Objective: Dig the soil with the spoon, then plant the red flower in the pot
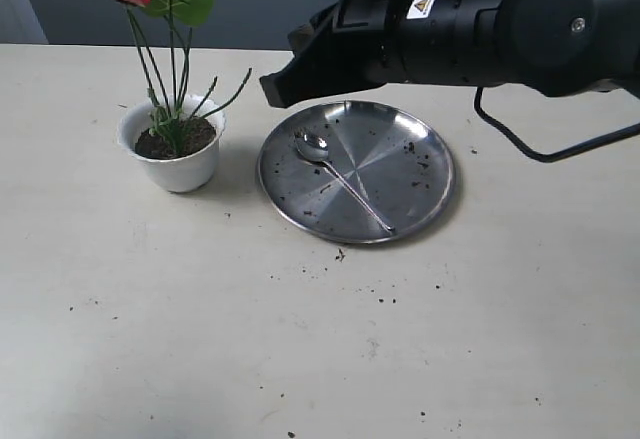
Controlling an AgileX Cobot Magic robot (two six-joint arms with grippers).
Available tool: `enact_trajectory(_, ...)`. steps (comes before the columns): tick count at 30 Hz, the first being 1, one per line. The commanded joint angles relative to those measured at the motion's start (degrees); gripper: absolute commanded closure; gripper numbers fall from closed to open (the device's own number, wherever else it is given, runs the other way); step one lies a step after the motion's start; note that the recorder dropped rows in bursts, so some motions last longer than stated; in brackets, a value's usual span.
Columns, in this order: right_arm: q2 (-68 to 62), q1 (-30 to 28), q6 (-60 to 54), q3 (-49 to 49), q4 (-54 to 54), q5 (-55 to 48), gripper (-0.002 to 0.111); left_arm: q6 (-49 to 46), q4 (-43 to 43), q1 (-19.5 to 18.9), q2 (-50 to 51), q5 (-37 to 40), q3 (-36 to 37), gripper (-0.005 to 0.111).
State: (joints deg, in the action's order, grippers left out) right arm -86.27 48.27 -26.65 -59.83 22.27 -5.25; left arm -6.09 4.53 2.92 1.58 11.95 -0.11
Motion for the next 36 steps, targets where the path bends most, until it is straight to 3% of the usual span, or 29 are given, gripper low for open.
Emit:
enact_trajectory(1,0.6,-0.3,-0.7,0.2,-0.1,0.9,0.108,0.3,-0.5,0.1,-0.2,-0.5,0.1,0.106)
enact_trajectory(12,4.9,-1.0,-0.7,0.2,-2.7,4.9,0.108,0.3,-0.5,0.1,-0.2,-0.5,0.1,0.106)
enact_trajectory(17,9.8,-6.0,-0.3,0.2,0.1,2.6,0.108,0.3,-0.5,0.1,-0.2,-0.3,0.1,0.106)
enact_trajectory(23,23.8,-16.0,-0.7,1.0,-3.9,-13.2,0.108,0.3,-0.5,0.1,-0.2,-0.3,0.1,0.106)
enact_trajectory(30,43.1,-32.2,3.3,17.5,-1.7,-17.2,0.108,0.3,-0.5,0.1,-0.2,-0.3,0.1,0.106)
enact_trajectory(36,56.5,-35.6,3.3,34.6,3.1,-17.2,0.108,0.3,-0.5,0.1,-0.2,-0.4,0.1,0.106)
